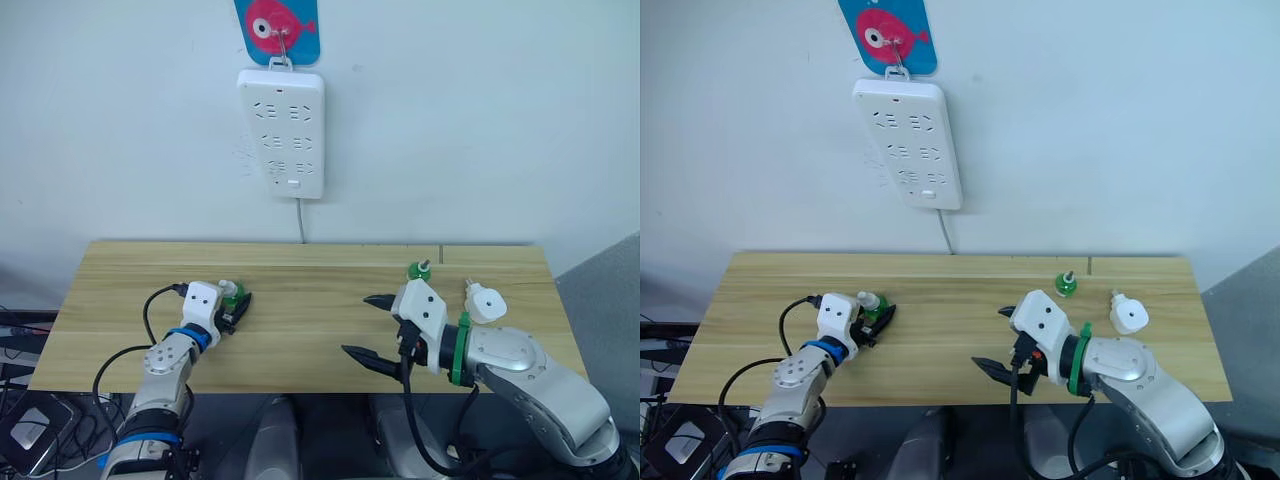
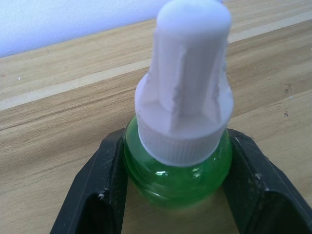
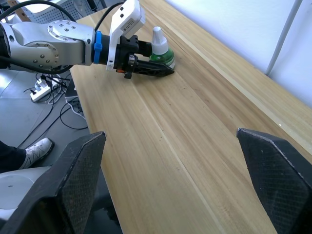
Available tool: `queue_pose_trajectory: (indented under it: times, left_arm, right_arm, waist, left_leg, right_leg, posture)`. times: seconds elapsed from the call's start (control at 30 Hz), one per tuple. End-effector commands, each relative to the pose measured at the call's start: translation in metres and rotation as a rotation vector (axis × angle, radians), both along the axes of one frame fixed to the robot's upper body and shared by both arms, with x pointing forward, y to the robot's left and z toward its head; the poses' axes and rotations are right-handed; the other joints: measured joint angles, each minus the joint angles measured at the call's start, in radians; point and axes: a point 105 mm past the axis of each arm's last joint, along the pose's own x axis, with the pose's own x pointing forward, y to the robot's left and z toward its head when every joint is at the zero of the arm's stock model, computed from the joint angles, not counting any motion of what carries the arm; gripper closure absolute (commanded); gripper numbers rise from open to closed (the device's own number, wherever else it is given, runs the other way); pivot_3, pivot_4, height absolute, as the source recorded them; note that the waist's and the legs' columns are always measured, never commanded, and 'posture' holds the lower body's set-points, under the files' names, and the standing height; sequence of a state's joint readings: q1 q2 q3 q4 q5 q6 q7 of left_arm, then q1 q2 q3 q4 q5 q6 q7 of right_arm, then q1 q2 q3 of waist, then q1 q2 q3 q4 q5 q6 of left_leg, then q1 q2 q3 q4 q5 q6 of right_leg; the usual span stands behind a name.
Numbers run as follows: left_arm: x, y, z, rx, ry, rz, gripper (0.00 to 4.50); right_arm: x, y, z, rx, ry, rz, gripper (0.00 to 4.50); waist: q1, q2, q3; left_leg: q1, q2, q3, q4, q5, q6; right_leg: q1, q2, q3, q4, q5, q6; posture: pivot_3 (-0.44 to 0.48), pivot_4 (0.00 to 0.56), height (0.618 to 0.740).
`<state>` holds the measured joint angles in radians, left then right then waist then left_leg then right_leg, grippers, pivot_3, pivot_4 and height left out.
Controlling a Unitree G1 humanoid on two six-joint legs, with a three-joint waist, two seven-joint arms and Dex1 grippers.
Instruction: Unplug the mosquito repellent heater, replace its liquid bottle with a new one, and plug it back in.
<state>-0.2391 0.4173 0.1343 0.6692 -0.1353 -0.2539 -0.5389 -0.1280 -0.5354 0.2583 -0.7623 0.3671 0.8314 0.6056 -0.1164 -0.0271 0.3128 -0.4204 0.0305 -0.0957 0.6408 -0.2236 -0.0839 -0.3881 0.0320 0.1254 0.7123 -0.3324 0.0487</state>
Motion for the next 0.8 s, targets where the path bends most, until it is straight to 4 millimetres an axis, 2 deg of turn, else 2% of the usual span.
queue_pose_trajectory:
  times: [0.03, 0.1, 0.17, 0.33, 0.53, 0.67, 0.8]
  left_arm:
    - [-0.012, 0.001, -0.01, 0.024, 0.045, -0.033, 2.25]
    - [-0.013, -0.002, -0.003, 0.032, 0.027, -0.083, 2.25]
    - [-0.016, -0.016, 0.012, 0.042, -0.005, -0.194, 2.25]
    - [-0.031, -0.071, 0.057, 0.0, -0.038, -0.537, 2.25]
    - [-0.051, -0.126, 0.097, -0.033, 0.017, -0.909, 2.25]
    - [-0.055, -0.142, 0.113, 0.011, 0.057, -1.064, 2.25]
    - [-0.055, -0.15, 0.121, 0.04, 0.066, -1.134, 2.25]
  right_arm:
    - [-0.005, 0.001, 0.012, 0.018, -0.053, 0.018, 0.0]
    - [-0.003, -0.001, 0.014, 0.016, -0.06, 0.017, 0.0]
    - [0.0, -0.001, 0.017, 0.019, -0.063, 0.022, 0.0]
    - [0.005, 0.004, 0.028, 0.029, -0.069, 0.088, 0.0]
    - [0.01, 0.019, 0.039, 0.032, -0.039, 0.177, 0.0]
    - [0.019, 0.032, 0.047, 0.057, 0.013, 0.195, 0.0]
    - [0.024, 0.037, 0.048, 0.053, 0.051, 0.213, 0.0]
  waist:
    - [-0.001, 0.0, 0.0]
    - [-0.005, 0.0, 0.0]
    - [-0.009, 0.0, 0.0]
    - [-0.013, 0.0, 0.0]
    - [-0.022, -0.002, -0.005]
    - [-0.028, -0.003, -0.01]
    - [-0.03, -0.002, -0.024]
  left_leg:
    - [0.0, 0.0, 0.0, 0.0, 0.0, 0.0]
    - [-0.001, 0.0, 0.0, 0.0, 0.0, 0.0]
    - [-0.003, 0.001, 0.0, -0.001, 0.0, 0.0]
    - [-0.009, 0.001, -0.005, -0.002, 0.001, -0.002]
    - [-0.011, -0.001, -0.01, -0.001, 0.002, -0.003]
    - [-0.012, -0.002, -0.012, -0.001, 0.003, -0.005]
    - [-0.012, -0.002, -0.014, -0.001, 0.004, -0.007]
  right_leg:
    - [0.0, 0.0, 0.0, 0.0, 0.0, 0.0]
    - [-0.001, 0.0, 0.0, -0.001, 0.0, 0.0]
    - [-0.002, 0.0, 0.0, -0.002, 0.0, 0.0]
    - [-0.006, -0.004, -0.005, -0.002, 0.0, 0.0]
    - [-0.007, -0.006, -0.01, -0.001, 0.0, -0.001]
    - [-0.007, -0.007, -0.013, 0.0, 0.003, -0.005]
    - [-0.007, -0.008, -0.018, 0.001, 0.003, -0.006]
  posture:
    - [-0.215, 0.332, 0.711]
    - [-0.213, 0.32, 0.711]
    - [-0.208, 0.31, 0.711]
    - [-0.209, 0.268, 0.711]
    - [-0.209, 0.211, 0.711]
    - [-0.206, 0.166, 0.711]
    - [-0.203, 0.147, 0.711]
